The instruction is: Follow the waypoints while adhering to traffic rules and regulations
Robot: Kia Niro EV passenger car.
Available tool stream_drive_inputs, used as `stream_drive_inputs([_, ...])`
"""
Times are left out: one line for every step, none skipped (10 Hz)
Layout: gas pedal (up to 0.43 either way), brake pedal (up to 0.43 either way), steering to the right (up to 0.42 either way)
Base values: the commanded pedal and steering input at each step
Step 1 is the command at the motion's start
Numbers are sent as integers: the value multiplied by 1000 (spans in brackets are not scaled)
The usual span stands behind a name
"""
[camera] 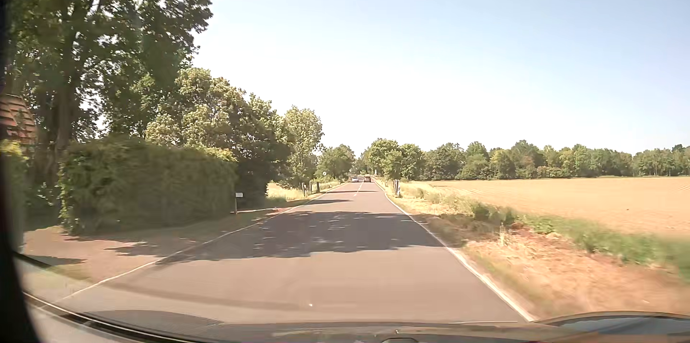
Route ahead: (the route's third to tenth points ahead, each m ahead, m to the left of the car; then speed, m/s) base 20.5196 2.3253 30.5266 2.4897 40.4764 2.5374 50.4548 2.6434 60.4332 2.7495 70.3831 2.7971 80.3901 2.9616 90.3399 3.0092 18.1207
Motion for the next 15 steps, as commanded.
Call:
stream_drive_inputs([157, 0, 0])
stream_drive_inputs([157, 0, 0])
stream_drive_inputs([157, 0, 0])
stream_drive_inputs([157, 0, 0])
stream_drive_inputs([169, 0, 0])
stream_drive_inputs([177, 0, 0])
stream_drive_inputs([177, 0, 0])
stream_drive_inputs([189, 0, 0])
stream_drive_inputs([197, 0, 0])
stream_drive_inputs([209, 0, 0])
stream_drive_inputs([220, 0, -1])
stream_drive_inputs([220, 0, -1])
stream_drive_inputs([220, 0, -2])
stream_drive_inputs([220, 0, -2])
stream_drive_inputs([220, 0, -2])
